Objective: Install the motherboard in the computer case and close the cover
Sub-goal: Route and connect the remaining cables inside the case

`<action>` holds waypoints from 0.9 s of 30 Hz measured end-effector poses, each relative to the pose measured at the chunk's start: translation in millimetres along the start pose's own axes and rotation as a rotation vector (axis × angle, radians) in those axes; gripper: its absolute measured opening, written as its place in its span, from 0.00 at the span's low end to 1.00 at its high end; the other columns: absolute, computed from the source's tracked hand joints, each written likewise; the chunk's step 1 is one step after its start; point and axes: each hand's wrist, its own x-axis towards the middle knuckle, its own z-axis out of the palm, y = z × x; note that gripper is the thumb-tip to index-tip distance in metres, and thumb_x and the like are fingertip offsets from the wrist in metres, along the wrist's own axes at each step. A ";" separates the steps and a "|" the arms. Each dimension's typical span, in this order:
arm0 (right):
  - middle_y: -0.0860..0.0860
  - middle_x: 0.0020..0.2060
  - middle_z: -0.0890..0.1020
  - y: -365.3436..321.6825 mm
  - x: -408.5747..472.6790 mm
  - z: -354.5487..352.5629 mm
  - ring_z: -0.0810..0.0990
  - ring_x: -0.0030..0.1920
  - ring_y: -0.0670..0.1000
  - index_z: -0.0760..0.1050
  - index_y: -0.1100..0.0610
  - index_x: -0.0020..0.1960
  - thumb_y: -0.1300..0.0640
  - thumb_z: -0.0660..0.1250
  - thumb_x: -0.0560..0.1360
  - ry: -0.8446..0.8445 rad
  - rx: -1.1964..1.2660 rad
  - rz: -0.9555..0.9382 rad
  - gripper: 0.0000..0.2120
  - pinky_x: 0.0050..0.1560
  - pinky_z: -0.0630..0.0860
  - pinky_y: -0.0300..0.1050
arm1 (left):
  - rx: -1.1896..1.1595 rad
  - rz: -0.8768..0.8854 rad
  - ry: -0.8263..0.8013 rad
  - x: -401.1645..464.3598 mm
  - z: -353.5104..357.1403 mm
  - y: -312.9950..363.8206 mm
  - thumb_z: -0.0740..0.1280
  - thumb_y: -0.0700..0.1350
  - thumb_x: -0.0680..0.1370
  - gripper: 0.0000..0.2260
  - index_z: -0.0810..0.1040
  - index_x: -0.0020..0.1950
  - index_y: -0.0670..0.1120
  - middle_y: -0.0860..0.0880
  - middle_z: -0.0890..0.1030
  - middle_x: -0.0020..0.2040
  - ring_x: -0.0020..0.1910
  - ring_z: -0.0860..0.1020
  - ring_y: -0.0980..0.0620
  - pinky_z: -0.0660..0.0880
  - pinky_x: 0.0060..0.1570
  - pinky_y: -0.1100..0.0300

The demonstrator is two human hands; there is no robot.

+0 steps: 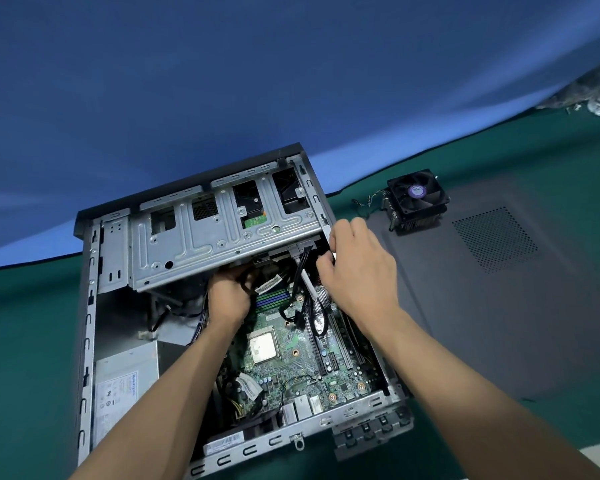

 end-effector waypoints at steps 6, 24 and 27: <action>0.49 0.44 0.67 0.9 0.6 -1.7 0.66 0.41 0.50 0.65 0.55 0.48 0.57 0.59 0.75 -0.012 0.026 0.008 0.04 0.31 0.57 0.41 | 0.014 0.050 0.115 -5.4 4.1 1.3 0.65 0.33 0.76 0.10 0.81 0.56 0.37 0.37 0.83 0.49 0.44 0.79 0.45 0.64 0.39 0.66; 0.49 0.44 0.65 1.0 0.3 -0.8 0.65 0.41 0.50 0.60 0.54 0.46 0.57 0.59 0.75 0.002 0.071 0.000 0.07 0.34 0.60 0.43 | -0.080 -0.370 0.036 18.9 3.7 15.6 0.57 0.33 0.78 0.12 0.74 0.59 0.32 0.35 0.77 0.58 0.54 0.76 0.42 0.70 0.50 0.57; 0.49 0.44 0.64 0.6 0.3 -0.3 0.65 0.42 0.50 0.61 0.54 0.47 0.57 0.59 0.75 0.003 0.073 -0.005 0.06 0.34 0.60 0.43 | -0.076 -0.299 0.001 19.9 2.5 9.1 0.59 0.31 0.77 0.12 0.75 0.58 0.31 0.34 0.77 0.57 0.57 0.76 0.37 0.71 0.56 0.52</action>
